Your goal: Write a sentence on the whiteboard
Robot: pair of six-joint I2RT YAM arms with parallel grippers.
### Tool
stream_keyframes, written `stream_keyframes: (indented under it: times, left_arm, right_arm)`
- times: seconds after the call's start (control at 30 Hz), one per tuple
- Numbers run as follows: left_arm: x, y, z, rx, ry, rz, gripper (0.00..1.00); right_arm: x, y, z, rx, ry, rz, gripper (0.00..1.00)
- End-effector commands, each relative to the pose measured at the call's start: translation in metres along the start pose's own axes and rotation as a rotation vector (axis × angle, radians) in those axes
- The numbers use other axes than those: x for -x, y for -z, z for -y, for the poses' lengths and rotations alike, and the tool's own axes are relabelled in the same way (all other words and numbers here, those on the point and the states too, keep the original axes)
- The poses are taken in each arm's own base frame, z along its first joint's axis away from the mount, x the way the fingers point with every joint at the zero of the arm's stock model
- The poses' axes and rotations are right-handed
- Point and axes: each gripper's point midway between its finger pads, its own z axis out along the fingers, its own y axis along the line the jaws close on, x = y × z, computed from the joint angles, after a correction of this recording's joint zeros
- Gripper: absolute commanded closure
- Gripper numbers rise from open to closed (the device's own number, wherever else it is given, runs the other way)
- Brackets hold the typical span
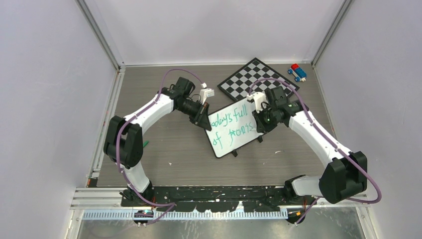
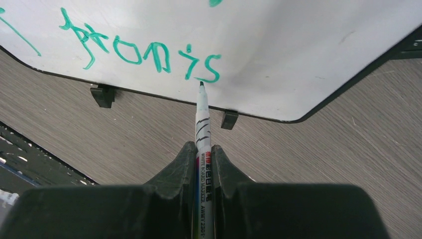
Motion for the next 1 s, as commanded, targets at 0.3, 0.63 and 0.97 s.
stream_keyframes:
  times: [0.3, 0.63, 0.97]
  left_arm:
    - [0.000, 0.000, -0.010, 0.048, -0.009, -0.009, 1.00]
    - [-0.001, -0.002, -0.012, 0.045, -0.005, -0.014, 1.00]
    - [0.000, -0.003, -0.011, 0.044, -0.008, -0.011, 1.00]
  right_arm:
    - [0.030, 0.015, 0.022, -0.079, 0.008, 0.101, 1.00]
    - [0.034, 0.012, 0.046, -0.157, 0.011, 0.089, 1.00]
    - [0.046, 0.020, 0.044, -0.124, 0.002, 0.121, 1.00]
